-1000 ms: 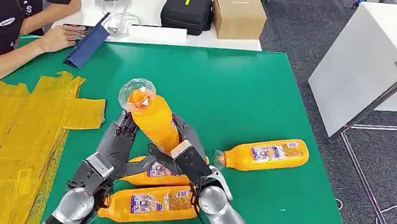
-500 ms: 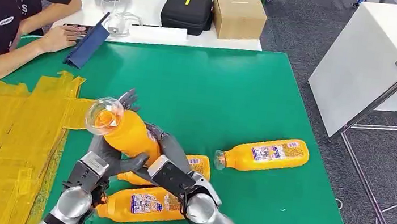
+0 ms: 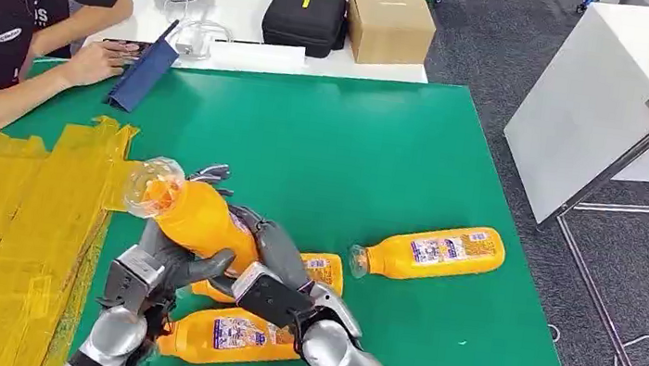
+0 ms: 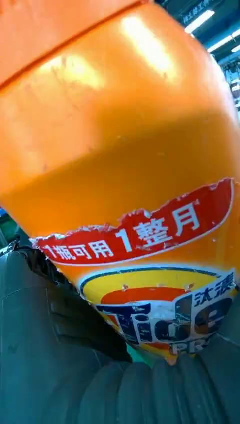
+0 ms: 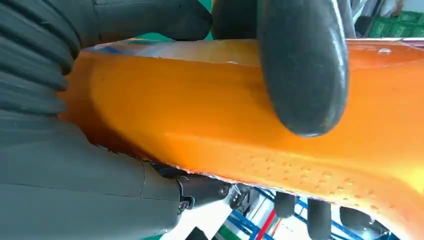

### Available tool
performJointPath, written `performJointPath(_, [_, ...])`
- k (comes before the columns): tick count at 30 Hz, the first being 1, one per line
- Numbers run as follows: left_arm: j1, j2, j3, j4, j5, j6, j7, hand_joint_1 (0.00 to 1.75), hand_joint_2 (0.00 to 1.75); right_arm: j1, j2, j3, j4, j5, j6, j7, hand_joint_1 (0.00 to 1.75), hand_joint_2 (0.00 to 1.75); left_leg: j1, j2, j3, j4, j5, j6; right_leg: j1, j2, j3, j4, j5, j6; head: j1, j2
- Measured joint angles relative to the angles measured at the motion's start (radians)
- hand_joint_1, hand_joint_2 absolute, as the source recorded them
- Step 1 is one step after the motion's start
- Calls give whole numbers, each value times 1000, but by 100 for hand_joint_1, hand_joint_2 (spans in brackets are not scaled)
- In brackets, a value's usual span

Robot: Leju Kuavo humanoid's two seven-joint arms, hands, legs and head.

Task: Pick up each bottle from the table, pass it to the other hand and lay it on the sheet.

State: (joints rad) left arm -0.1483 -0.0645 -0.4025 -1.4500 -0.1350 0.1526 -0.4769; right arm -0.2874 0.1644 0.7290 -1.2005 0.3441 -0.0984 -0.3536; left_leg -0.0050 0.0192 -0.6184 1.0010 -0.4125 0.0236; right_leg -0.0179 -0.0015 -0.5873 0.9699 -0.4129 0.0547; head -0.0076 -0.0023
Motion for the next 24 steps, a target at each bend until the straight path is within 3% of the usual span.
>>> performJointPath(10, [3, -11, 11, 0, 28, 14, -8, 175, 175, 0, 0, 2, -3, 0, -22, 0, 175, 175, 0, 0, 0, 0, 0, 0, 0, 0, 0, 0, 0, 0, 0, 0])
performJointPath(11, [3, -12, 11, 0, 29, 15, -8, 175, 175, 0, 0, 2, -3, 0, -22, 0, 122, 175, 0, 0, 0, 0, 0, 0, 0, 0, 0, 0, 0, 0, 0, 0])
performJointPath(12, [3, -13, 11, 0, 29, 15, -9, 175, 175, 0, 0, 2, -4, 0, -22, 0, 2, 175, 0, 0, 0, 0, 0, 0, 0, 0, 0, 0, 0, 0, 0, 0])
performJointPath(24, [-10, -14, 79, -3, 53, 85, -13, 175, 175, 20, -25, -16, -49, -3, -114, -6, 0, 175, 0, 0, 0, 0, 0, 0, 0, 0, 0, 0, 0, 0, 0, 0])
